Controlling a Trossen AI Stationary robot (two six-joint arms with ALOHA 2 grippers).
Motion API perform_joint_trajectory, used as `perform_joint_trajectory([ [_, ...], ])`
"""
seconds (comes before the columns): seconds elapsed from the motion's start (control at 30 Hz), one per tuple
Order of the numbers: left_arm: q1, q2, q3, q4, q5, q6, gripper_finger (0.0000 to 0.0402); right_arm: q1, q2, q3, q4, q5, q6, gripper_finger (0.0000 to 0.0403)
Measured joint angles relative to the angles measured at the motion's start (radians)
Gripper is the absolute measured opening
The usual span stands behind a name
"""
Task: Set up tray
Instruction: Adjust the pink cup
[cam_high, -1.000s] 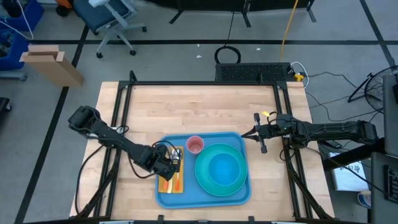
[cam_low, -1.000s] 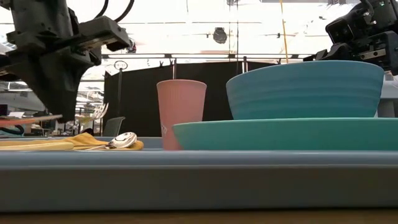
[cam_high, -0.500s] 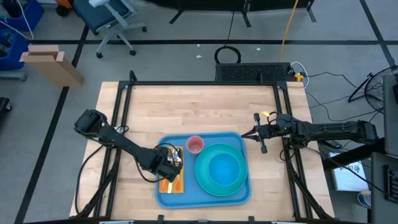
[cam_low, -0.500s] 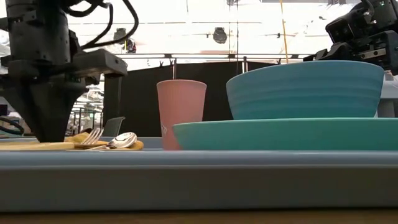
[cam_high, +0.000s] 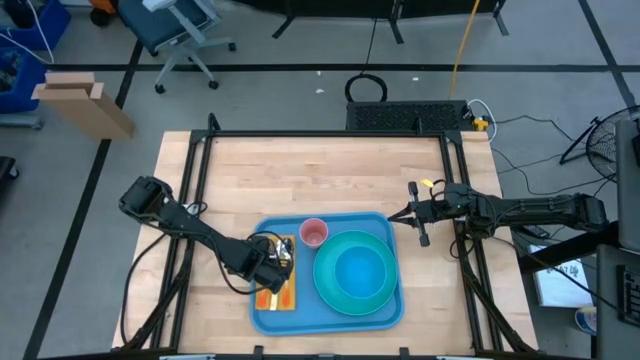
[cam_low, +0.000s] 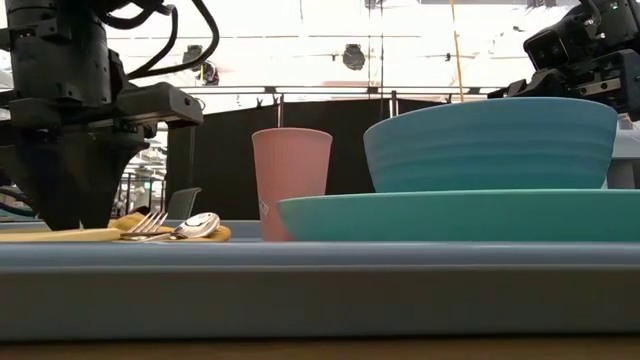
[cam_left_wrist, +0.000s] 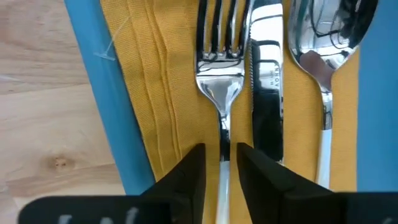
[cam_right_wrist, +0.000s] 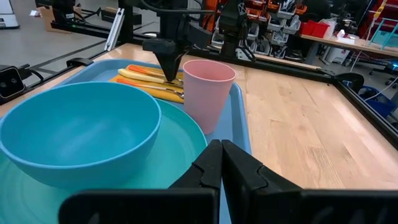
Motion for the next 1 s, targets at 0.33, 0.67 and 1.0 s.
perform_joint_trajectory([
  [0.33, 0.000, -0.022, 0.000, -0.005, 0.031, 0.007, 0.0132, 0.000, 0.000, 0.000, 0.000, 0.000, 0.000, 0.0000],
  [0.67, -0.008, -0.199, 0.000, -0.006, -0.352, 0.330, 0.0145, 0.001, 0.000, 0.000, 0.000, -0.001, 0.008, 0.0000],
  [1.0, 0.026, -0.239, 0.000, -0.013, -0.608, 0.659, 0.0012, 0.003, 0.044, 0.094, 0.024, -0.025, 0.180, 0.0000],
])
